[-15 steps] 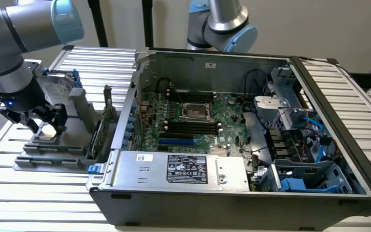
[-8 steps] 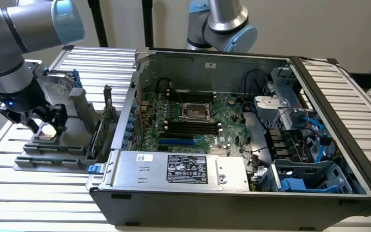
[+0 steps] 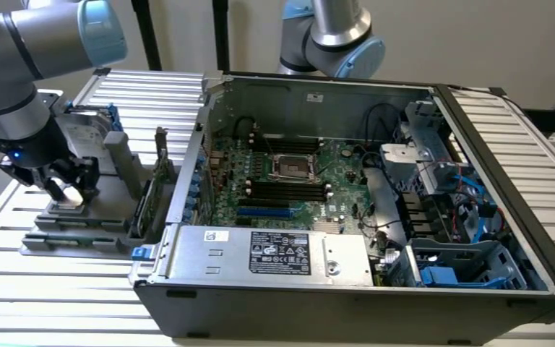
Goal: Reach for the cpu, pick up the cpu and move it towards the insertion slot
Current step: 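Pick up the cpu and move it towards the insertion slot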
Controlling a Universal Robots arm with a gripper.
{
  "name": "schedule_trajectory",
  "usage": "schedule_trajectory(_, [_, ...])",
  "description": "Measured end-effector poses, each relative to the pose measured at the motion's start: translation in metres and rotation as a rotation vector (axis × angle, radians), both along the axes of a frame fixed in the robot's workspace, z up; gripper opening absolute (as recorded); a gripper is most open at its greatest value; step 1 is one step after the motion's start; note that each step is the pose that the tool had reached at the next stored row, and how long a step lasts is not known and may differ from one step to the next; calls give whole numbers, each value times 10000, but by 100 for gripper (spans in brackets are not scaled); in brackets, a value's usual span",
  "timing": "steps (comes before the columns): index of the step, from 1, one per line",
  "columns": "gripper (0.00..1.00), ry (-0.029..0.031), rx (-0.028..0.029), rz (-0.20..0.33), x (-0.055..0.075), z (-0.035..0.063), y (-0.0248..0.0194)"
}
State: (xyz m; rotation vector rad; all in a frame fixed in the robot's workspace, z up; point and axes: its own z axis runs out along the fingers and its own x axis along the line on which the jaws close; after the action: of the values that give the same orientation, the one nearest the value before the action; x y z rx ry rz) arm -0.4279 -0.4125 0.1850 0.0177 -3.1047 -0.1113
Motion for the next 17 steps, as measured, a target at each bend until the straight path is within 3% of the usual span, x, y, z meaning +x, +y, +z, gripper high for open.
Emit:
schedule_trajectory(2, [55,8,0,0,0,1,0])
schedule_trajectory(10, [55,77,-1,-1,5,14,0])
schedule_trajectory(17, [55,115,-1,0,16,153,0])
